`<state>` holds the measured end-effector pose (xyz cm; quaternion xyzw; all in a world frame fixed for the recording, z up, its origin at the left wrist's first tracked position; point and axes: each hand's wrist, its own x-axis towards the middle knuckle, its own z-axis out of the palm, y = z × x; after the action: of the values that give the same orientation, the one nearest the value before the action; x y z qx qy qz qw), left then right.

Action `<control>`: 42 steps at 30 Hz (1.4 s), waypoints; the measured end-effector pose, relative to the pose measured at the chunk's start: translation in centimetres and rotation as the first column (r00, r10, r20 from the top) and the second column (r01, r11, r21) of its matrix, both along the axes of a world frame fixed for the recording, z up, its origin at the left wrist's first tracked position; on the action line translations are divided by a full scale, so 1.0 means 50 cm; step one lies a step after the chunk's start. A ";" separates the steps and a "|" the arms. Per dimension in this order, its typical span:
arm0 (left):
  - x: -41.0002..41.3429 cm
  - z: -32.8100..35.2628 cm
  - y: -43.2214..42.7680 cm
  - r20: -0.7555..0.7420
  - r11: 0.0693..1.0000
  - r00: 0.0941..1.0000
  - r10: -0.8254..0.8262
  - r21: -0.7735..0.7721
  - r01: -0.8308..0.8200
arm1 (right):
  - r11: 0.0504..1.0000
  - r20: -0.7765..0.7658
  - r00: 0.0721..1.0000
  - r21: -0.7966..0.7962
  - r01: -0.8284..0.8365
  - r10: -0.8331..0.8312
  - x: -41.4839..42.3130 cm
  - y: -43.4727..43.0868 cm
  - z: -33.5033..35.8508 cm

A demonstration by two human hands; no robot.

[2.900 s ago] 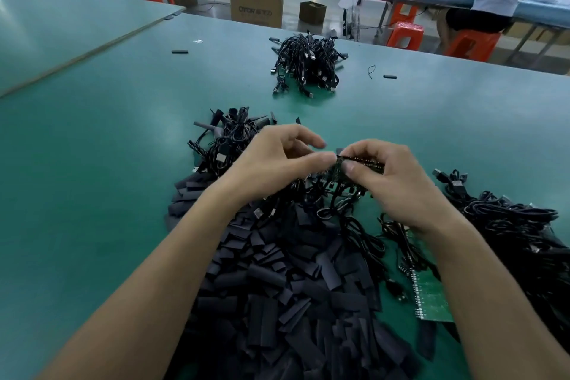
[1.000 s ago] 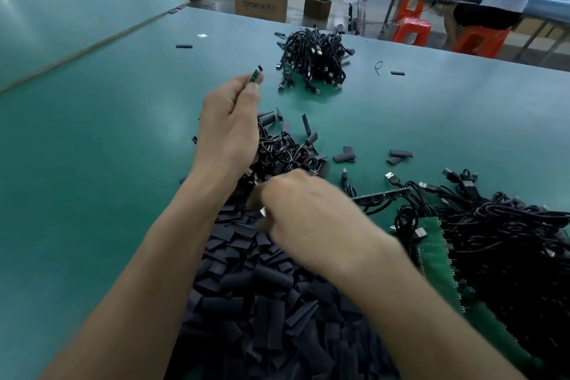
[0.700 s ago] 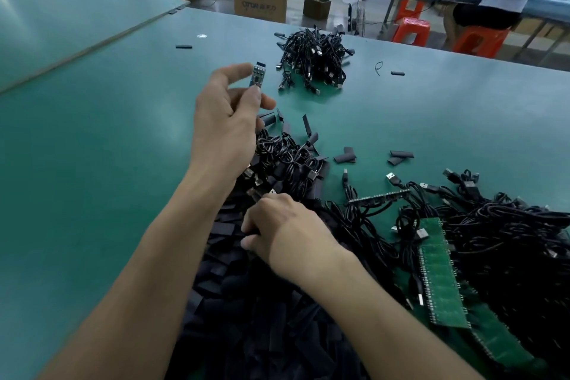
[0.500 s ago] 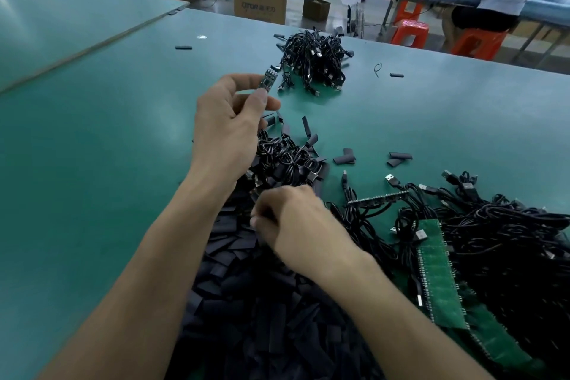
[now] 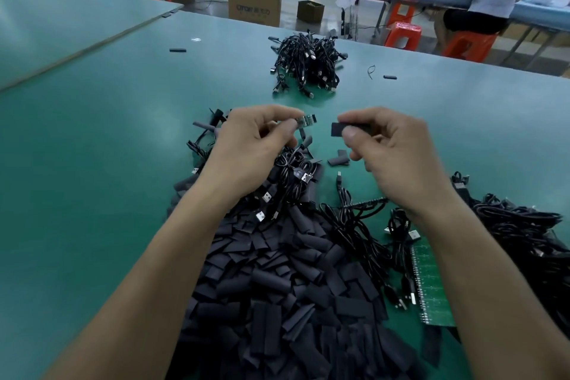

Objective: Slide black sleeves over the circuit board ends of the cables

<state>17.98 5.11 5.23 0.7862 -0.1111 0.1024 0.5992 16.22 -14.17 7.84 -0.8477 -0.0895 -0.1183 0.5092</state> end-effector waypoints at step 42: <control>-0.009 -0.002 -0.005 -0.168 0.959 0.944 -0.283 -0.063 0.276 | 0.985 0.029 0.989 0.092 -0.146 0.144 -0.016 -0.031 -0.032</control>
<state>17.52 4.88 5.11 0.7567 -0.1662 -0.0510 0.6302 15.40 -15.72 6.24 -0.8128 -0.1508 -0.0943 0.5548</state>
